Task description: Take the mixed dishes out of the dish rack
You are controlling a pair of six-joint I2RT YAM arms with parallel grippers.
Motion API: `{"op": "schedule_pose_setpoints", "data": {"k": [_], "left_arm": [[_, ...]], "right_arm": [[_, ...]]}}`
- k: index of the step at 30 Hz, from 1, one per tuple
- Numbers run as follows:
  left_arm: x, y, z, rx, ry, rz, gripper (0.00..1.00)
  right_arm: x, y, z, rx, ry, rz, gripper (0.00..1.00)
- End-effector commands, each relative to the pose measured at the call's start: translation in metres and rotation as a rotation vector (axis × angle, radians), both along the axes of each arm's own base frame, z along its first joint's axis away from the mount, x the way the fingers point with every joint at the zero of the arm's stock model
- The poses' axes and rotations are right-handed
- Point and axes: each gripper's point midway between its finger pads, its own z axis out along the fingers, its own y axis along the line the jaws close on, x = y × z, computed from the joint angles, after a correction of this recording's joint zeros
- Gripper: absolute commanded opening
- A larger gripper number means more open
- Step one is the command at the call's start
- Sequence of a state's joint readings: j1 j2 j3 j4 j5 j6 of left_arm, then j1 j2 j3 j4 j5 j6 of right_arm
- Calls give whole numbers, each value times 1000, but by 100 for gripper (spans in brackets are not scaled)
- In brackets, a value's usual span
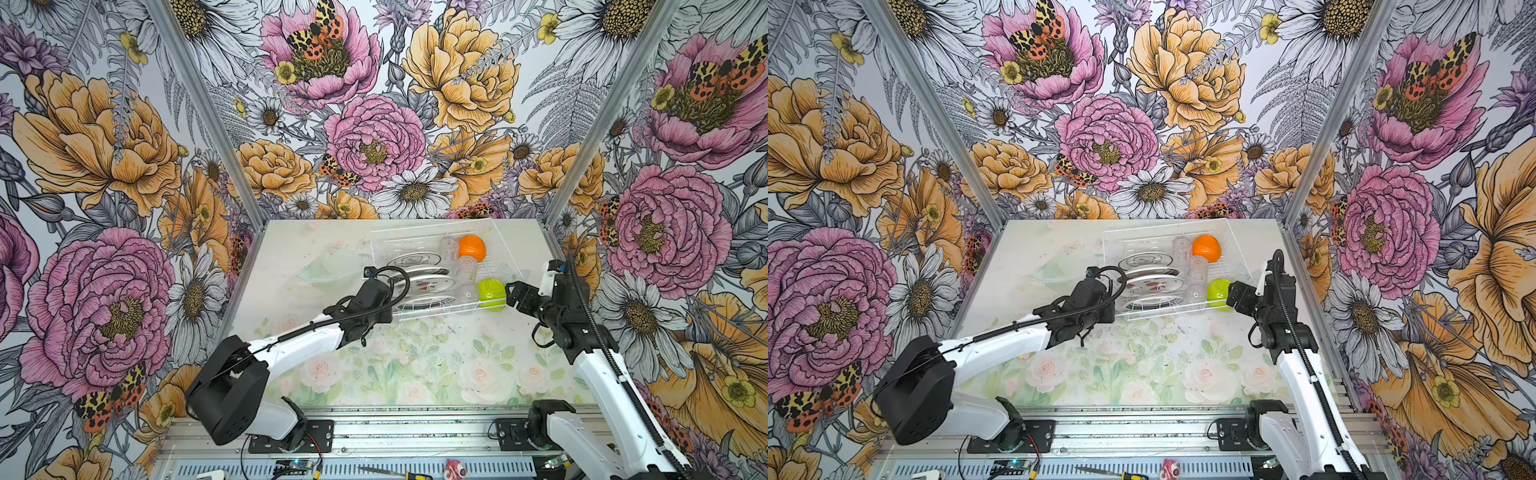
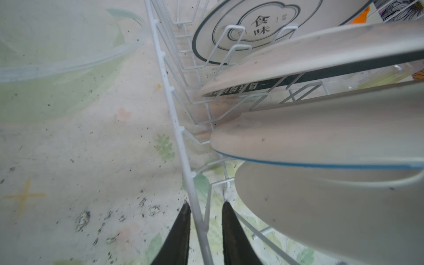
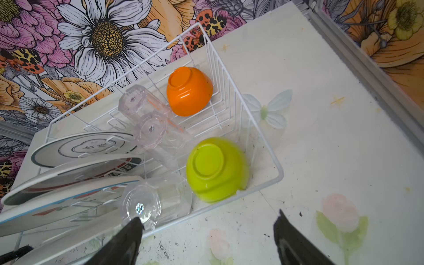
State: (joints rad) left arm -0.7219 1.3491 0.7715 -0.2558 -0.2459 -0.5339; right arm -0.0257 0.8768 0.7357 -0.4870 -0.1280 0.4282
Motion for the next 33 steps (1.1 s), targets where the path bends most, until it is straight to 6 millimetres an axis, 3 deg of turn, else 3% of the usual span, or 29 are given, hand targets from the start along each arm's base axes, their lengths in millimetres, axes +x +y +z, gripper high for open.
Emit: {"op": "schedule_pose_setpoints", "data": {"k": [1,7,11,17,23,33], "left_arm": [[-36,39,-21,83,95,33,26],[-48,78,-15,57,86,105,27],[-52,91,-11,32,82,125,28],[-49,83,2,-13,67,103,36],[-41,77,25,-44,18,95,47],[-24,67,59,-76,-68,77,76]], "right_arm": [[0,-4,0,-41,33,10,90],[10,0,-11,-38,86,44,90],[17,2,-21,-43,126,61,81],[26,19,-33,-3,175,156,67],[29,18,-51,-18,228,155,50],[29,28,-71,-69,286,197,42]]}}
